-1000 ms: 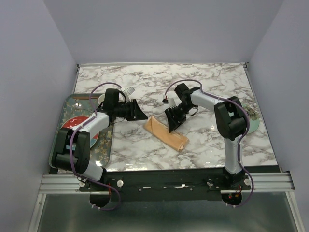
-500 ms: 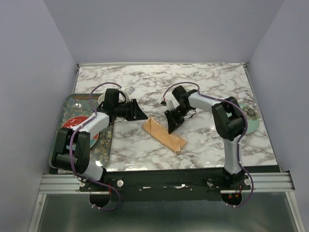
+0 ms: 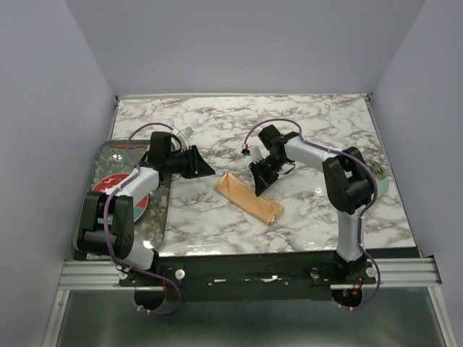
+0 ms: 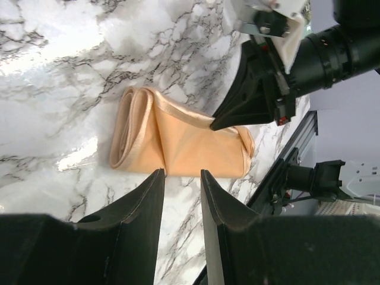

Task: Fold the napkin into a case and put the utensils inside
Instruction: Pick up the smaller rectangle-folded napkin from the center of the board.

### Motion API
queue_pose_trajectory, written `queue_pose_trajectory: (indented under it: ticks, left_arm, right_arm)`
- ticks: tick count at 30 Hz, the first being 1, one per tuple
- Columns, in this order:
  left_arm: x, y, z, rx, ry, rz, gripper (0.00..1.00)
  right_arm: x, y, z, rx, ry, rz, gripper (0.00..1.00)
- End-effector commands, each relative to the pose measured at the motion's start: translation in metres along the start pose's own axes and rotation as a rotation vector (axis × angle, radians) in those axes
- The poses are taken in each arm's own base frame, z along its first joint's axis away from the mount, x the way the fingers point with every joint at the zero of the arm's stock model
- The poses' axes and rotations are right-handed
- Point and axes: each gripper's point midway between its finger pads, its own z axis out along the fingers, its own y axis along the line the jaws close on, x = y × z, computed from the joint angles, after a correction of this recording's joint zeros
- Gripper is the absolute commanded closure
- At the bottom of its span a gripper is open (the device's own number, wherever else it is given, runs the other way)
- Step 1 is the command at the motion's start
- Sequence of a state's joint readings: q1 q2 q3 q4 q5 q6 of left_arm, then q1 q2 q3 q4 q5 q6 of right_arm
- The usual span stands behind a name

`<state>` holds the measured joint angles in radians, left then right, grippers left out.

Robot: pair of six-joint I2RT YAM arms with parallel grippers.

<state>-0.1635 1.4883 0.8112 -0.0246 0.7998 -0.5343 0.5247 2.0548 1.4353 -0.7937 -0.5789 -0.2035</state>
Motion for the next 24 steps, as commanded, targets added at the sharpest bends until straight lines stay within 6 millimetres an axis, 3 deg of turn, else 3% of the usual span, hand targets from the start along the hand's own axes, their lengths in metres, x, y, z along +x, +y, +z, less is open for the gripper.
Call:
queue_pose_trajectory:
  ticks: [1, 7, 16, 24]
  left_arm:
    - [-0.019, 0.001, -0.013, -0.019, -0.064, 0.039, 0.6]
    - [-0.023, 0.007, -0.02, -0.033, -0.072, 0.052, 0.6]
    - [-0.033, 0.014, -0.028, -0.054, -0.084, 0.061, 0.61]
    - [-0.034, 0.025, -0.038, -0.077, -0.075, 0.079, 0.6]
  right_arm:
    - [-0.019, -0.012, -0.036, 0.181, -0.056, -0.158, 0.99]
    - [-0.034, -0.034, -0.061, 0.343, -0.075, -0.278, 1.0]
    - [-0.073, -0.066, -0.096, 0.589, -0.139, -0.42, 0.99]
    - [-0.097, -0.07, -0.118, 0.692, -0.213, -0.481, 0.99]
